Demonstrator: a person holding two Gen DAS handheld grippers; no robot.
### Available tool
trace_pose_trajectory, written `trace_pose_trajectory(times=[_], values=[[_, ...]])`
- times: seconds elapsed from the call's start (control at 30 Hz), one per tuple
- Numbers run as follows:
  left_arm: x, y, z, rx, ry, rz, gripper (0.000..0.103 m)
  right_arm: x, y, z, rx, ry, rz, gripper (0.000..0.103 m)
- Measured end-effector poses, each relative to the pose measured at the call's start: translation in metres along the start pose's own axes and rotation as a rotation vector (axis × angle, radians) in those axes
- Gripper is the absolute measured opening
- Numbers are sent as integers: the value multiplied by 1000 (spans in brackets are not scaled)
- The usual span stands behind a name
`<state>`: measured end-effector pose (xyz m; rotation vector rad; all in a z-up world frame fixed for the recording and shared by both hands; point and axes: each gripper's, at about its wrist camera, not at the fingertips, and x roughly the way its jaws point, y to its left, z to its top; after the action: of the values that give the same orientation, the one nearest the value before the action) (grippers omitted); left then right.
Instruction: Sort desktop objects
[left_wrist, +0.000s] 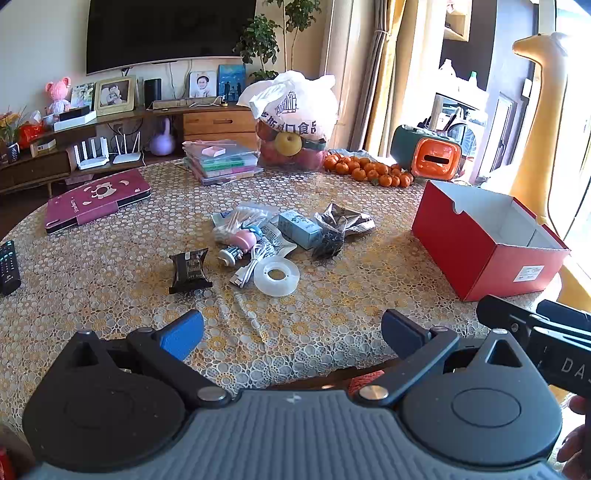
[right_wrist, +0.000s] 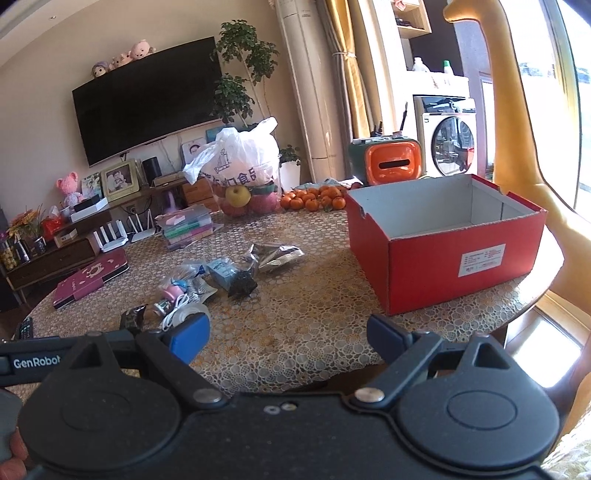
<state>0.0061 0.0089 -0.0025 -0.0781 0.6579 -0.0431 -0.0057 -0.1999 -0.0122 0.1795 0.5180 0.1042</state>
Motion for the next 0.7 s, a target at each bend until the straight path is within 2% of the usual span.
trace_pose_trajectory(times=[0.17,0.33,0.7], values=[[8,5,2,18,-6,11,103,8,15,5,-109,-12,48,92],[22,18,8,3,-8,32,103,30,17,8,-122,43,102,91],[72,63,17,-32,5,125,102,85,36,18,-219,45,185,90]])
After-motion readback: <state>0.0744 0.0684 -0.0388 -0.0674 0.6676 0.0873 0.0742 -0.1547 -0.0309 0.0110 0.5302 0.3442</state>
